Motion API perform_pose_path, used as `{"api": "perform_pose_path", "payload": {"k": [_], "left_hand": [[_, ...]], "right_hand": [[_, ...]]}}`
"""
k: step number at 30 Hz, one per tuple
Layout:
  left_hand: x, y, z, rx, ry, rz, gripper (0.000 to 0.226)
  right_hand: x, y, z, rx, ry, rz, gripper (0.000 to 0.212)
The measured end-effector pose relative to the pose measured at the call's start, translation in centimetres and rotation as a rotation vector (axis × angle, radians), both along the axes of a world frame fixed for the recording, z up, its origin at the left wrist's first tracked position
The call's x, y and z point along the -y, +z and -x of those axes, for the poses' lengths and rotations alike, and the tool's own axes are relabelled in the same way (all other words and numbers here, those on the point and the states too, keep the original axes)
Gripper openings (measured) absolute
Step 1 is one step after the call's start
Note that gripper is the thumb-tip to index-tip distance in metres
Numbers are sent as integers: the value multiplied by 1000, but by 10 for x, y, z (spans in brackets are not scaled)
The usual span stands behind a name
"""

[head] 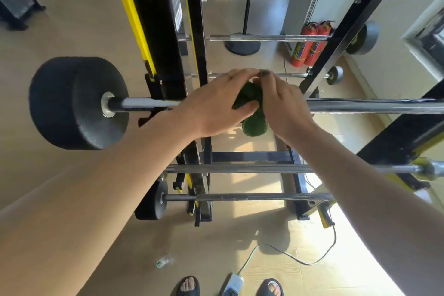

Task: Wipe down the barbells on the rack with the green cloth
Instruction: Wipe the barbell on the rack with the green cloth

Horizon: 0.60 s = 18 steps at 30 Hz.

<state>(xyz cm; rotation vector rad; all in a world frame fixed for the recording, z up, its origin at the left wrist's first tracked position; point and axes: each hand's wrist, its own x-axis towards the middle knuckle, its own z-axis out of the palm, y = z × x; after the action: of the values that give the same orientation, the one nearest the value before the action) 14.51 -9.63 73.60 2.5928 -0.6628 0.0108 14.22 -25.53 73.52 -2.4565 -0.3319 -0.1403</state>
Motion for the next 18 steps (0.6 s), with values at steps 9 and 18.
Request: {"api": "perform_pose_path", "payload": {"k": [9,18], "left_hand": [[-23,-1,-2,381,-210,-333,34],[-3,-1,-5,276,-8,-539,81]], "right_hand": [[54,-7,-16,27,-99,530,33],[57,-11,-28,-13,-122,522,35]]}}
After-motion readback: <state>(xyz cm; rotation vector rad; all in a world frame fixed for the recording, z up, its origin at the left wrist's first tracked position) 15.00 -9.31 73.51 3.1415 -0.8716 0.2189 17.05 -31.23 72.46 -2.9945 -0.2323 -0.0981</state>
